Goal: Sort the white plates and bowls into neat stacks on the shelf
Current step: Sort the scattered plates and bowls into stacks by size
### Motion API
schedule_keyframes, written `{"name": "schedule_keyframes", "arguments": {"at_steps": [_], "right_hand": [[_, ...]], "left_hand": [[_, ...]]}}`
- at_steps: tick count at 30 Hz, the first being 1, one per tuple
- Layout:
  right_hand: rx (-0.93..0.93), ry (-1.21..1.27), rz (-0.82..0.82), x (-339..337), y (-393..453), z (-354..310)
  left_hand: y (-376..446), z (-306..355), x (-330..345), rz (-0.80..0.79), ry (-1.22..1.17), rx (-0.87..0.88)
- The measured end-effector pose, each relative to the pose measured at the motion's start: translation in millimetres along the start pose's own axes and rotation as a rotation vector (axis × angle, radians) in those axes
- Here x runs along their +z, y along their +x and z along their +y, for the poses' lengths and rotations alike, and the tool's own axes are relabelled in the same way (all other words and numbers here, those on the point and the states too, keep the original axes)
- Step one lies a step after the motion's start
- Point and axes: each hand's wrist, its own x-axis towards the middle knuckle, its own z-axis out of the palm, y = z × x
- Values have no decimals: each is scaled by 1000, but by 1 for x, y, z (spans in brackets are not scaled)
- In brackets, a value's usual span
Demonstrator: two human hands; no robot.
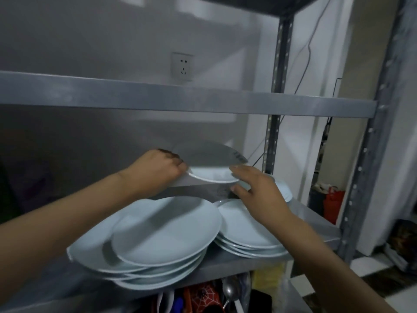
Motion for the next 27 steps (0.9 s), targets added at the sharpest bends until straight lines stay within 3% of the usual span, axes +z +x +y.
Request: {"name": "schedule_keyframes", "arguments": {"at_steps": [4,8,17,21,27], "right_hand": [[-21,-25,46,-14,-17,-10],[-97,-101,128,-27,-34,-21],[-20,-483,20,-21,-44,-5],[5,-625,-86,-17,-47,2],[5,-733,-219,3,-47,10]], "left_hand": [[-26,18,-15,205,-7,49],[-40,35,-25,335,-107,-24],[-54,60,-31,346,-435,-233],[-53,71,-26,224,-495,-256],[-43,63,-29,219,-540,-253]]}}
